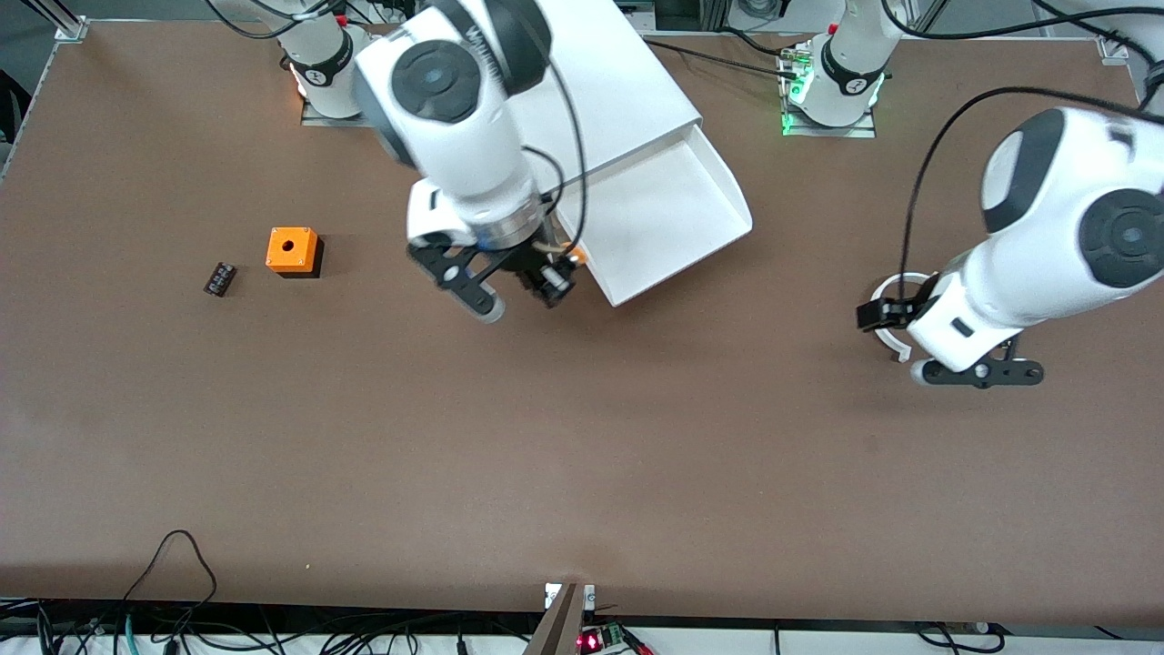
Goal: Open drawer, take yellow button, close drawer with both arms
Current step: 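Lift the button with the right gripper while the left gripper shuts the drawer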
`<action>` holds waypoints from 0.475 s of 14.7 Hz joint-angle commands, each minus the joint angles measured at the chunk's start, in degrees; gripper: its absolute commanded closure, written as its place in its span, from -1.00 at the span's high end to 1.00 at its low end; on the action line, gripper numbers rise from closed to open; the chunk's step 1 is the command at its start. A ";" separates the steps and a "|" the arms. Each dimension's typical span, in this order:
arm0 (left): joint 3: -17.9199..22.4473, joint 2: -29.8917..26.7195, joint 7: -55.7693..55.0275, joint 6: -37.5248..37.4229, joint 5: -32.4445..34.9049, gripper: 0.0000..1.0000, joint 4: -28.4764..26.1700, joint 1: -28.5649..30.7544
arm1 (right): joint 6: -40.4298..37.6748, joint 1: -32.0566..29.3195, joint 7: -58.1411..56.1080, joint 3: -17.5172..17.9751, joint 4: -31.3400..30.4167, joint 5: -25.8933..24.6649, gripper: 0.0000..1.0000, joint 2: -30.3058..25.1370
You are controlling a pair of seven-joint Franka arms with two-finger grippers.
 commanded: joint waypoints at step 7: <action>0.33 1.14 -31.96 22.61 -0.52 1.00 -13.02 -10.92 | -6.84 -14.32 -40.64 0.13 -1.54 1.61 -1.00 -0.80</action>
